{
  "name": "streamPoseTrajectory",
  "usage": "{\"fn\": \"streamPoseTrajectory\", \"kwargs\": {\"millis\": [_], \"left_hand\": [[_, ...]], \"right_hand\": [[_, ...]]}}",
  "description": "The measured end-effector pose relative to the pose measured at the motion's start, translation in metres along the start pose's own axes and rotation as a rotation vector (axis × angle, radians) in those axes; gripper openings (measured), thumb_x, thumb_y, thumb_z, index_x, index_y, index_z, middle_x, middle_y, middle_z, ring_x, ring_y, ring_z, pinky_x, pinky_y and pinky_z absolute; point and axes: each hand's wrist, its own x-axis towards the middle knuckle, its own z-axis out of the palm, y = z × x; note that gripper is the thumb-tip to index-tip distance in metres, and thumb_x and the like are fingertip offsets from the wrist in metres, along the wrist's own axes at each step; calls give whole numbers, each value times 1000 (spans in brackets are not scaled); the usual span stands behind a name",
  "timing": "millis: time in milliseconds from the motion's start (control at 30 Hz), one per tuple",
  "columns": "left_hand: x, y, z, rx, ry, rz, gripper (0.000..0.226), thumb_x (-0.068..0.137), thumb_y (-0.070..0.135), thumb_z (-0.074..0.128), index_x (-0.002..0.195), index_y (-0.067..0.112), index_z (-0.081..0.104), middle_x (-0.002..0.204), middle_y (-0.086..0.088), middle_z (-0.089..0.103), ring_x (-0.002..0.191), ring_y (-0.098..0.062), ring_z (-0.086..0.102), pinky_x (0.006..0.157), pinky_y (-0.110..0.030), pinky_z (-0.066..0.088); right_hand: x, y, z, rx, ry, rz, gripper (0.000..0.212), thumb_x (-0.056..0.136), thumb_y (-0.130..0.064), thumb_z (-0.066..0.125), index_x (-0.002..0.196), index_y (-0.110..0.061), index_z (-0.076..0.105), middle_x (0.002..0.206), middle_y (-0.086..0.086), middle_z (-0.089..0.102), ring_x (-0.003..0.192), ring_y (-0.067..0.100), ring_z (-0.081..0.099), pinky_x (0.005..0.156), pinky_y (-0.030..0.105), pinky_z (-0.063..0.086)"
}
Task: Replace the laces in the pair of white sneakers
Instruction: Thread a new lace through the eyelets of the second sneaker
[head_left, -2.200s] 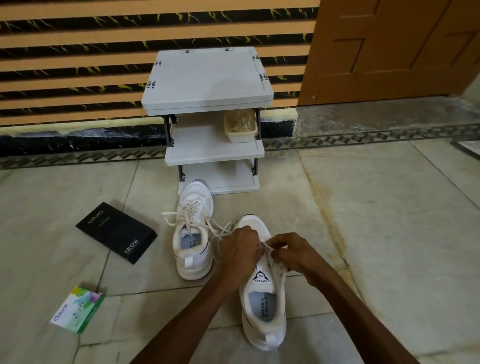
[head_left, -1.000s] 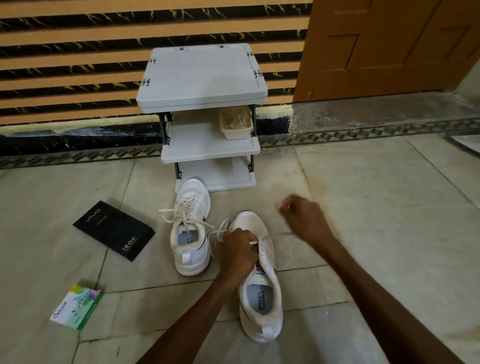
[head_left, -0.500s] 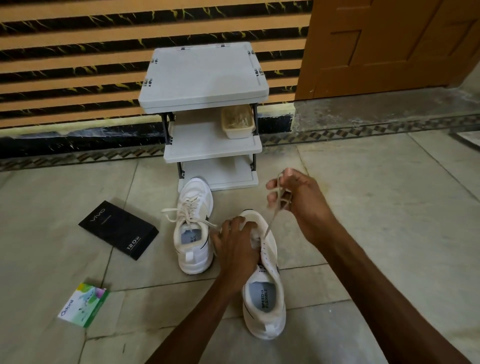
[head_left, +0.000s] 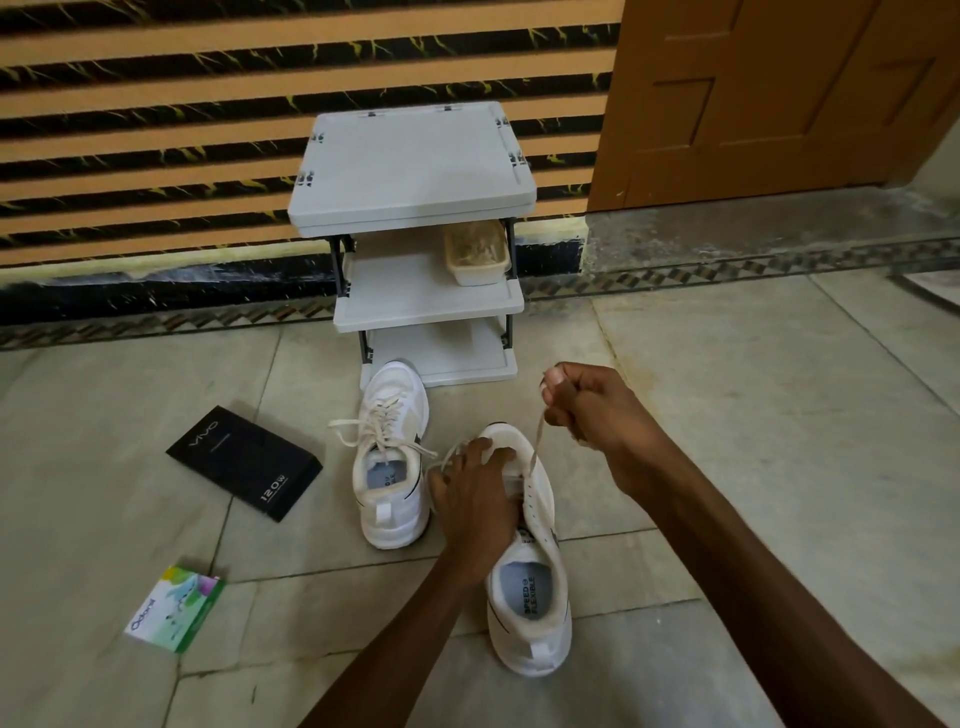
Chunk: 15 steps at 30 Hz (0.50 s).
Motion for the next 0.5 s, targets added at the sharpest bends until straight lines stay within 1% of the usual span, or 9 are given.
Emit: {"fn": "streamPoseTrajectory", "kwargs": {"millis": [133, 200, 267, 333, 367, 400, 433, 500], "left_hand": [[1, 2, 2, 17, 5, 5, 43, 94, 36, 51, 136, 38, 44, 153, 8, 32, 143, -16, 26, 113, -43, 16], [1, 2, 3, 50, 13, 10, 44, 94, 36, 50, 137, 38, 42, 153, 8, 32, 142, -17, 26, 113, -43, 16], [1, 0, 4, 66, 2, 5, 48, 93, 39, 50, 140, 37, 38, 154, 7, 30, 142, -19, 27, 114, -44, 16], [2, -3, 7, 66, -12, -3, 56, 93, 43, 50, 145, 36, 31, 156, 5, 27, 142, -19, 26, 115, -45, 16], [3, -4, 8, 62, -15, -7, 59, 93, 45, 49, 147, 35, 28, 156, 4, 27, 142, -21, 27, 116, -45, 17], [4, -5, 9, 53, -19, -15, 63, 93, 49, 48, 149, 33, 25, 154, 1, 28, 141, -23, 29, 115, -46, 18], [4, -7, 10, 35, -37, -31, 68, 91, 53, 47, 150, 30, 22, 151, -3, 30, 138, -27, 32, 115, -46, 20], [7, -12, 9, 3, -111, -74, 78, 88, 62, 45, 152, 28, 16, 146, -10, 33, 134, -34, 36, 113, -47, 24]], "right_hand": [[-5, -5, 3, 39, -23, -36, 37, 103, -30, 44, 70, -17, 52, 56, -11, 45, 50, -2, 43, 46, 11, 30], [-7, -10, 3, 54, -28, -74, 37, 103, -29, 44, 69, -17, 52, 56, -11, 44, 50, -2, 42, 46, 11, 30], [-9, -14, 5, 71, -38, -97, 38, 103, -29, 44, 67, -19, 51, 55, -12, 44, 48, -3, 41, 45, 10, 31], [-7, -15, 7, 43, -36, -80, 39, 103, -31, 44, 66, -21, 53, 55, -13, 47, 47, -3, 44, 45, 9, 33], [-5, -14, 7, -23, -28, -75, 38, 102, -32, 44, 67, -21, 55, 55, -13, 50, 47, -3, 46, 46, 9, 34], [-2, -12, 7, -157, -5, -90, 37, 102, -33, 45, 69, -20, 57, 56, -13, 54, 48, -3, 49, 48, 10, 36], [2, -9, 6, -352, 25, -122, 36, 102, -35, 44, 72, -19, 59, 59, -11, 59, 52, -2, 54, 51, 13, 39], [10, -1, 6, -745, 82, -185, 35, 102, -35, 44, 77, -17, 61, 67, -5, 63, 62, 9, 61, 57, 25, 45]]}}
